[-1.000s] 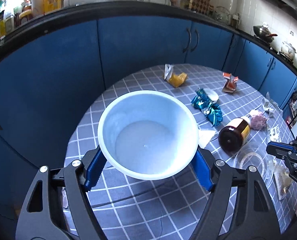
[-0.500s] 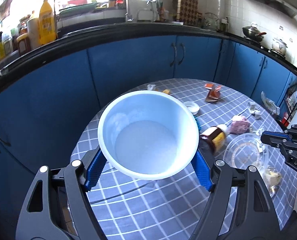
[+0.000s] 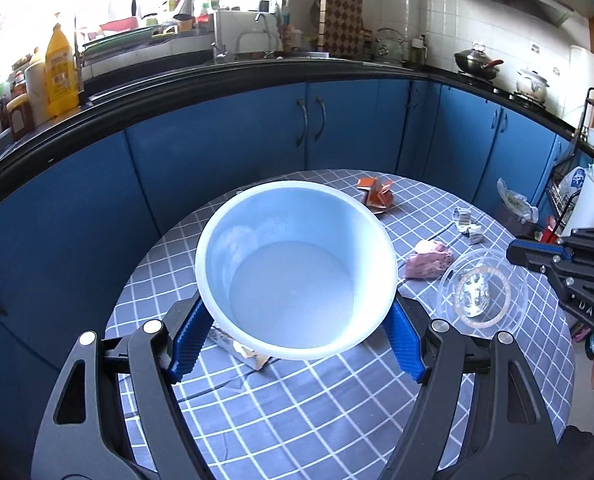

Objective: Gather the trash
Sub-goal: 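Lift the blue bowl with the left tool while the right tool grasps the clear plastic lid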

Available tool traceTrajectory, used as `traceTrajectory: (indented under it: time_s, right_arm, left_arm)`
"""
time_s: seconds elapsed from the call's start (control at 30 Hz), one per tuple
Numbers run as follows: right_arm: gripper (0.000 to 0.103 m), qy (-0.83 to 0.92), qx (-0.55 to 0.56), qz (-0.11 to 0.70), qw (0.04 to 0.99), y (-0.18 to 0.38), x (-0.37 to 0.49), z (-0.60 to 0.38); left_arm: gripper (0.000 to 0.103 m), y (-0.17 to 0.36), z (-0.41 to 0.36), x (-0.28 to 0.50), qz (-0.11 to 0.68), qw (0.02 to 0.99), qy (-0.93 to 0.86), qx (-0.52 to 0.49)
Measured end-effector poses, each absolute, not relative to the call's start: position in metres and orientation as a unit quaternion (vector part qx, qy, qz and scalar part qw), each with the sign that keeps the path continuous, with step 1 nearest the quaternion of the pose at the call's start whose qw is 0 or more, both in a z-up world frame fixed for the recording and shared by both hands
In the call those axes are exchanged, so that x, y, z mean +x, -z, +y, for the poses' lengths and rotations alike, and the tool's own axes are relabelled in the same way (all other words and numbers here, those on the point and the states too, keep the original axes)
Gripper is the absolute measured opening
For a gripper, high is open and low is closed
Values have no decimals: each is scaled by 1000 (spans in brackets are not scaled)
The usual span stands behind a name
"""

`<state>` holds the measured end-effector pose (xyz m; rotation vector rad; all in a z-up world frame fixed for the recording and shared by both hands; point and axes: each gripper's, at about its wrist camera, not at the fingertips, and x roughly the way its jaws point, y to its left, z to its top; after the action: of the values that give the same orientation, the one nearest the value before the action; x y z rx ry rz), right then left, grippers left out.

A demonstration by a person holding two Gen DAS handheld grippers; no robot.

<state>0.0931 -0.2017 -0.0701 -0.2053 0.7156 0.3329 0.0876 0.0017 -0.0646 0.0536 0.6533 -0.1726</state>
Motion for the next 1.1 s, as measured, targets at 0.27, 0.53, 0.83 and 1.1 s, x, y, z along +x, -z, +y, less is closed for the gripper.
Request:
traceTrajectory:
  time_s: [0.27, 0.53, 0.83, 1.1]
  right_arm:
    - [1, -144, -96, 337, 926, 59, 95, -222]
    - [1, -132, -89, 355, 921, 64, 100, -239]
    - [90, -99, -71, 400, 908, 101, 93, -272]
    - [90, -90, -60, 439, 892, 128, 79, -284]
  left_arm:
    - [76, 57, -19, 91, 313, 943, 105, 32]
    - [76, 59, -35, 94, 317, 941, 115, 41]
    - [76, 66, -37, 91, 329, 936, 119, 45]
    - [76, 76, -51, 81, 341, 929, 136, 51]
